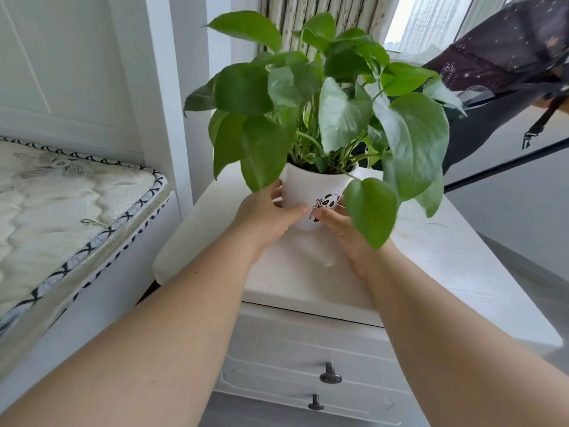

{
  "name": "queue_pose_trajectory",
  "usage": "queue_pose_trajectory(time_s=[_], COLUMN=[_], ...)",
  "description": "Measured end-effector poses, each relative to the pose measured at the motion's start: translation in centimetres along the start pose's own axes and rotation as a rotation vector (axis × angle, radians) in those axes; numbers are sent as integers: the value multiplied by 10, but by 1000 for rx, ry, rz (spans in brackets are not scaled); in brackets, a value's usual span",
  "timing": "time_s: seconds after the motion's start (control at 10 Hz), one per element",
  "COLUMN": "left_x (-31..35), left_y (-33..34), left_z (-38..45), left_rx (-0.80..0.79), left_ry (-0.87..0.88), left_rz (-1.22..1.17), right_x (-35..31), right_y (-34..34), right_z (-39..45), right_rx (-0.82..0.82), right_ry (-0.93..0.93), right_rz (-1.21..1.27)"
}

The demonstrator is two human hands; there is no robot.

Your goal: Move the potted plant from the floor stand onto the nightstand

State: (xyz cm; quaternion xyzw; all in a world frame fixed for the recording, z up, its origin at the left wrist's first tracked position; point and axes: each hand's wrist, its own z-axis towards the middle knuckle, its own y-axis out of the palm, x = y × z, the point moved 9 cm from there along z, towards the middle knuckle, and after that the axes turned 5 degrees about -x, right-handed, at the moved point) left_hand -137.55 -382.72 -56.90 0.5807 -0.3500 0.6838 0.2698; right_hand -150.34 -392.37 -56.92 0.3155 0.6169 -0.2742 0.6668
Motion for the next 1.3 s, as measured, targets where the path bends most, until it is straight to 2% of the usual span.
queue_pose_trajectory(time_s=[0.1,0.2,0.4,0.6,0.8,0.9,1.1,1.2,1.3], left_x=[1,-2,1,2,-5,-3,7,26,58], left_y=[-1,-2,-4,-4,-3,-6,-6,-9,-21], left_z=[-3,-1,0,0,-6,-20,-68,-103,-129], left_rx=[22,51,101,129,67,61,8,-82,-103], left_ry=[-1,5,25,29,-17,-13,-162,-258,-334], left_rz=[26,54,139,206,254,273,385,425,396], right_x=[-8,-5,-6,-13,-15,-14,-11,-30,-65], right_y=[4,-2,-3,-3,7,10,17,22,27], right_z=[-1,1,1,2,-15,-26,-65,-102,-129], right_rx=[30,71,67,73,77,81,-5,-57,-83], right_ry=[-63,-39,-57,-105,-147,-146,104,225,305], right_rz=[-188,-142,-217,-564,-880,-913,-924,-904,-870])
